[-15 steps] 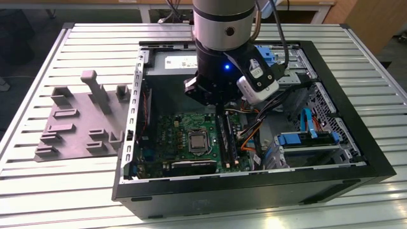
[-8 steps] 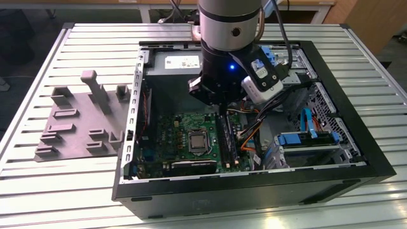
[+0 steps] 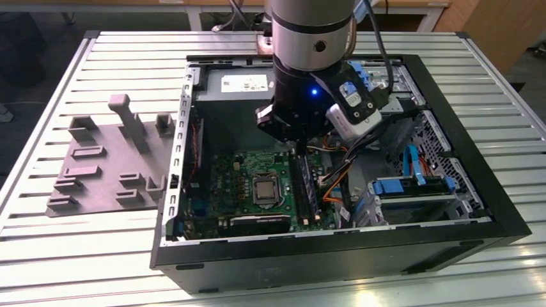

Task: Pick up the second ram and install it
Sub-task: 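Insert the second ram into the second slot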

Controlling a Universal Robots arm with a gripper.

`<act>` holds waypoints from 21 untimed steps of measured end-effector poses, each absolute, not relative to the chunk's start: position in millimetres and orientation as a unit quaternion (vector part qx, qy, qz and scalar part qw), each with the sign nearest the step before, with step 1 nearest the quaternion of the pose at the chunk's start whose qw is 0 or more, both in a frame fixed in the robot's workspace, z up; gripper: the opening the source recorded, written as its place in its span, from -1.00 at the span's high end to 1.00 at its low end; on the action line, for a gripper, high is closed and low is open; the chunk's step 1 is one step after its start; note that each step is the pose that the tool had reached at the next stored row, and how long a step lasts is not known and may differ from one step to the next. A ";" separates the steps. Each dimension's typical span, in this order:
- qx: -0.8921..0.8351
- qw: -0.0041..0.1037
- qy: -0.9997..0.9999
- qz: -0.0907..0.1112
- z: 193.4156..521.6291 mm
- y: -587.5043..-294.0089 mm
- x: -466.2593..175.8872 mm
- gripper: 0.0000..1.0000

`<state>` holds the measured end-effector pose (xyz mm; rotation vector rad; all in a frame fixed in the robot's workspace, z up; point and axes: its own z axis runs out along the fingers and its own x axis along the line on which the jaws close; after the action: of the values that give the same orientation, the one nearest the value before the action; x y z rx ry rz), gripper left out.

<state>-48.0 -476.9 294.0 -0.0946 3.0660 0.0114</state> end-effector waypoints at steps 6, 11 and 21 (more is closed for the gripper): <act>-0.031 0.037 0.999 0.004 286.7 -475.6 -47.9 0.76; -0.031 0.037 0.999 0.004 280.7 -475.0 -47.9 0.76; -0.031 0.037 0.999 0.003 265.8 -473.4 -48.0 0.76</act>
<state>-48.0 -473.4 265.8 -0.0948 3.0662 0.0086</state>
